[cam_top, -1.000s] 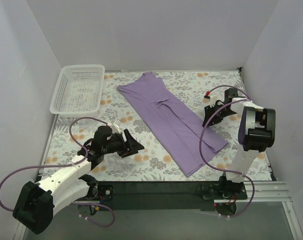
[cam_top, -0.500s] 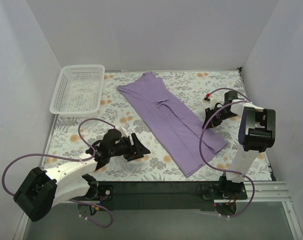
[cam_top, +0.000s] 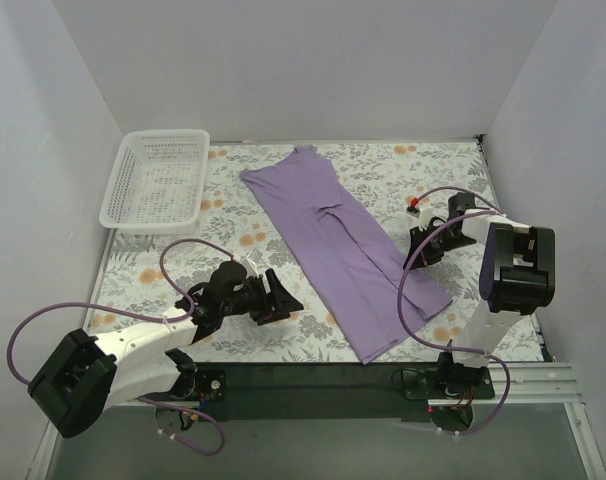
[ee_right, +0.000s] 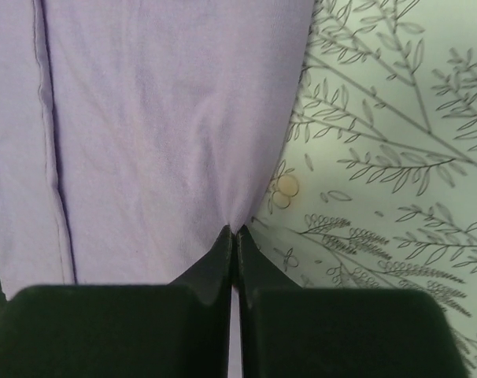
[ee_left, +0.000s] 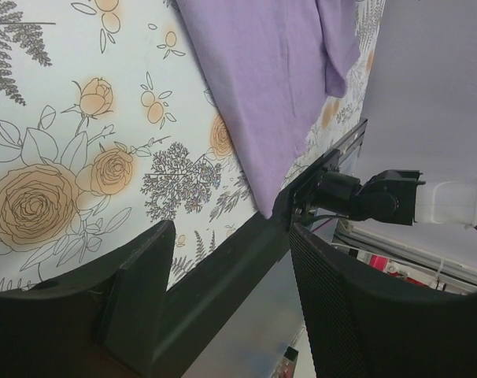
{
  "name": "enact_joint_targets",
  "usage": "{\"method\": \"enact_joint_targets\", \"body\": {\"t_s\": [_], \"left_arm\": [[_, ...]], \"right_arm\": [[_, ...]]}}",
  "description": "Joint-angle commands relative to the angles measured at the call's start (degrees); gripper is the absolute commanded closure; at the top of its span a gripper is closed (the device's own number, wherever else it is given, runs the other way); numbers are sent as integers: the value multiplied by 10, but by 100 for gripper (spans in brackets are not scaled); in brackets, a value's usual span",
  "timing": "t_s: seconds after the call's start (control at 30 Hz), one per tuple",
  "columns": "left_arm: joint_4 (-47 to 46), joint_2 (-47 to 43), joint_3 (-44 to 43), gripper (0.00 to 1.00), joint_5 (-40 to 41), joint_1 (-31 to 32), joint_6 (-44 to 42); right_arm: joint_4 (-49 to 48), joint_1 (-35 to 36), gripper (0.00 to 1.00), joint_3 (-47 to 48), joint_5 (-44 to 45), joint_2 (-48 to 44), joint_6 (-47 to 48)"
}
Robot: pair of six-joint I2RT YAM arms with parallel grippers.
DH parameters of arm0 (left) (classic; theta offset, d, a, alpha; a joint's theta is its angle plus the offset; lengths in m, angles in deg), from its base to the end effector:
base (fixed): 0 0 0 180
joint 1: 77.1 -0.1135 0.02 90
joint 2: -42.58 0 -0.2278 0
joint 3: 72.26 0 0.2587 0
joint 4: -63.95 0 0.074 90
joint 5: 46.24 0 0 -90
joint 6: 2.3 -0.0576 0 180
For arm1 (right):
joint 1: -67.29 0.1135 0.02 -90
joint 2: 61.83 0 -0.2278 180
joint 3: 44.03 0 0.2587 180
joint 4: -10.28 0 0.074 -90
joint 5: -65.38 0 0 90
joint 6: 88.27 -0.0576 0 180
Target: Fold and stack the t-shirts
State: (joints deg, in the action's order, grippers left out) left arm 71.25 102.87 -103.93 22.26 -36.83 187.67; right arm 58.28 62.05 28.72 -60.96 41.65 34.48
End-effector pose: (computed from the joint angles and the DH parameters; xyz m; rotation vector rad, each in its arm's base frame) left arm 0.1676 -0.1696 0.1126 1.1341 -2.5100 1.4929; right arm 0.3208 0.0049 0.0848 -0.7157 2.5618 0.7396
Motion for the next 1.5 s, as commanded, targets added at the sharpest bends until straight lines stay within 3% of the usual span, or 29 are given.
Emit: {"method": "enact_joint_targets", "body": {"t_s": [0.0,0.63,0.67,0.8,1.0,1.1,1.33,1.47], "left_arm": [[-18,5,5,41,15,9,7],[-74,93,-5,41,48,83,32],[-76,98,-10,41,48,86,33],[-80,133,-28,41,56,108,30],[-85,168,-46,41,78,127,34],[-87,176,-48,42,87,134,38],[-91,190,-52,42,95,144,39],[-91,185,-46,42,105,145,39]], "right_arm": [[38,-2,99,-47,74,-2,31],[53,-13,99,-94,91,-54,52],[57,-13,97,-93,91,-55,56],[70,-29,67,-70,91,-78,69],[74,-40,48,-23,91,-152,66],[71,-40,42,-18,51,-197,75],[4,-39,39,-84,-105,-281,65],[-5,-40,38,-91,-126,-302,64]]}}
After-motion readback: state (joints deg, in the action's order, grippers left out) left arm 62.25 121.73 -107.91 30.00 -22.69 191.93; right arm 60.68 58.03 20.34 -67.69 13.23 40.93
